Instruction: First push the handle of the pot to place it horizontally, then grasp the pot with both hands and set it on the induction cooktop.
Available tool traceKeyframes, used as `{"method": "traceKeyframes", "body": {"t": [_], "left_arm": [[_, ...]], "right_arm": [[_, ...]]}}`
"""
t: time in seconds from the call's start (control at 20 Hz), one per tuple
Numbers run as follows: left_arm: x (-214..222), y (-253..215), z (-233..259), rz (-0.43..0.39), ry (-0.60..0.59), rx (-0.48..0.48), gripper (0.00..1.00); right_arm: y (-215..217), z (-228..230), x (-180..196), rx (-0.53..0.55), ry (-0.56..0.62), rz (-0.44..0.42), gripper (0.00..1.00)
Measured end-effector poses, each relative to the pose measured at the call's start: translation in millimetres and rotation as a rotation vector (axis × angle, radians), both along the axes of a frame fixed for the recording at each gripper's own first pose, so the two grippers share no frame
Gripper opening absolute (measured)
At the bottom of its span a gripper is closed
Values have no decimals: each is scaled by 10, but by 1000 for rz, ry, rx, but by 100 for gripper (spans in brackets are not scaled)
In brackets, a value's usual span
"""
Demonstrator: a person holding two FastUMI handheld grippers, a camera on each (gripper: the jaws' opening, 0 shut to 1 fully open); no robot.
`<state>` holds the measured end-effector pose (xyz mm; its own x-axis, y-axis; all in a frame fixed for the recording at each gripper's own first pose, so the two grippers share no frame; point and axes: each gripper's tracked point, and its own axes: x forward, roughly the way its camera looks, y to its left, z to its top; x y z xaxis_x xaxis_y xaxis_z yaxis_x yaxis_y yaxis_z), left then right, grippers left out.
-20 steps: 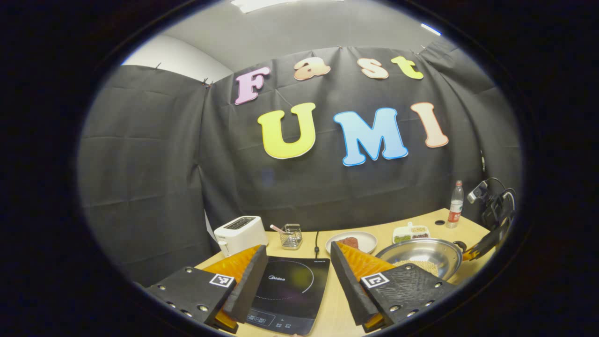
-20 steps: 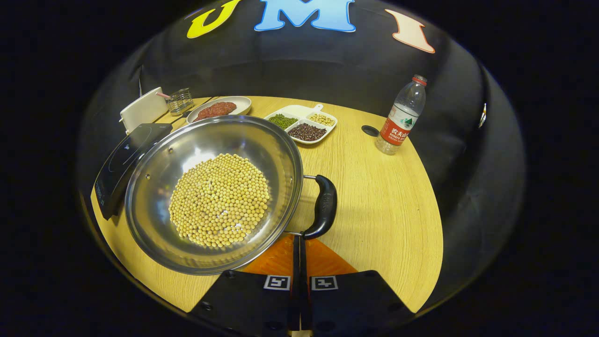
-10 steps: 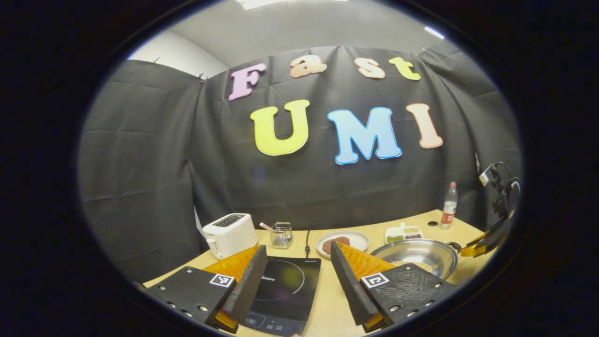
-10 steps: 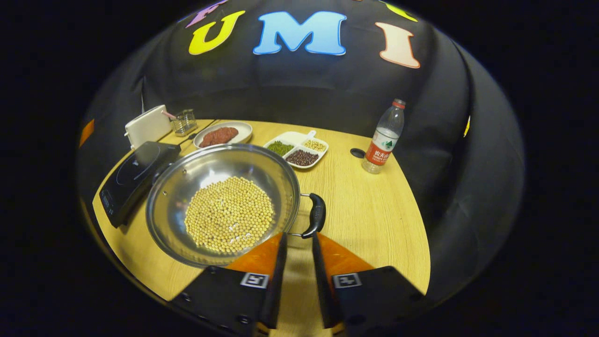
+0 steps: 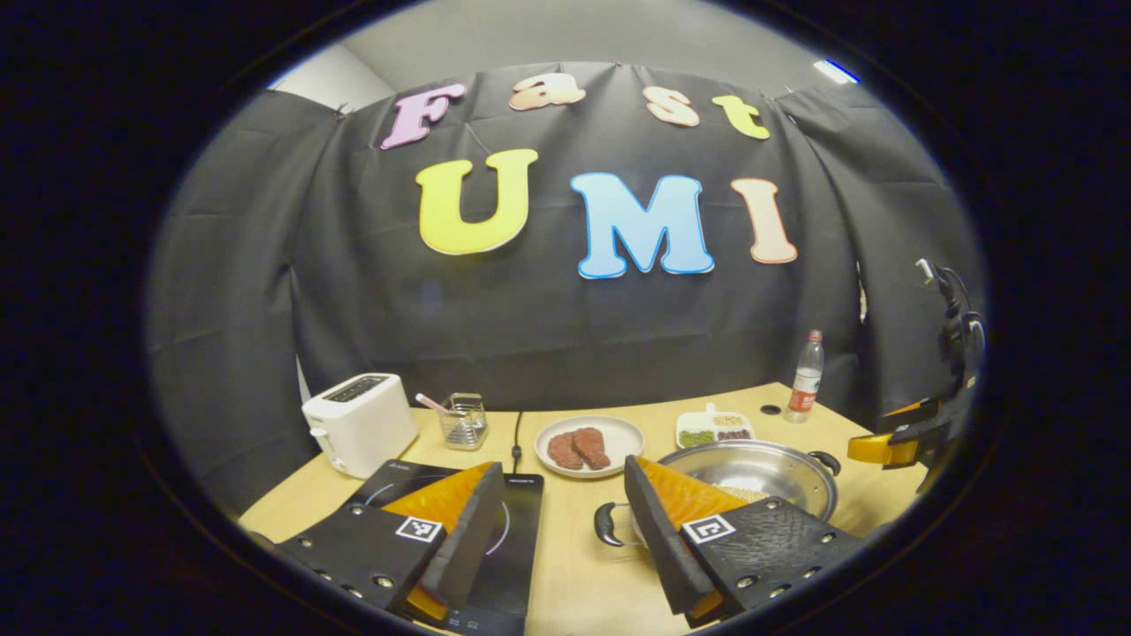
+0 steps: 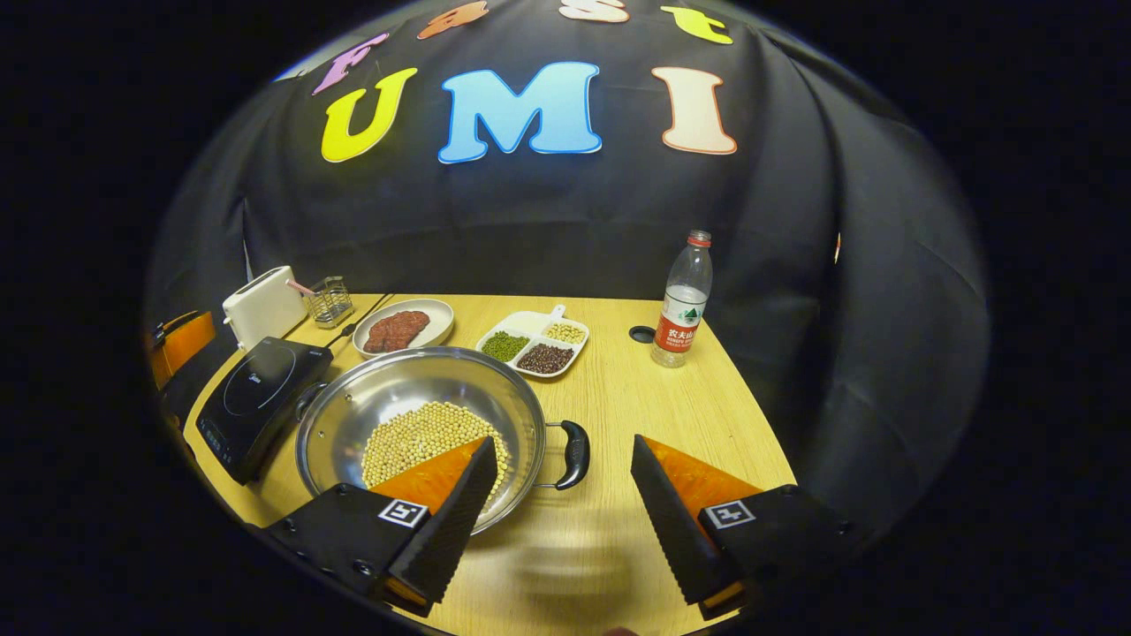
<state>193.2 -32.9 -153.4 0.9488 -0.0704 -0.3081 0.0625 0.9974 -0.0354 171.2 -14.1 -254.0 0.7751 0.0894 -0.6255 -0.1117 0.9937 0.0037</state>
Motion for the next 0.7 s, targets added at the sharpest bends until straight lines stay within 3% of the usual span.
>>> {"method": "traceKeyframes", "body": {"t": [0.7], "left_arm": [[516, -385, -1139, -80, 257, -71, 81]], "right_arm": [[39, -403, 301, 3, 58, 1, 98]]}}
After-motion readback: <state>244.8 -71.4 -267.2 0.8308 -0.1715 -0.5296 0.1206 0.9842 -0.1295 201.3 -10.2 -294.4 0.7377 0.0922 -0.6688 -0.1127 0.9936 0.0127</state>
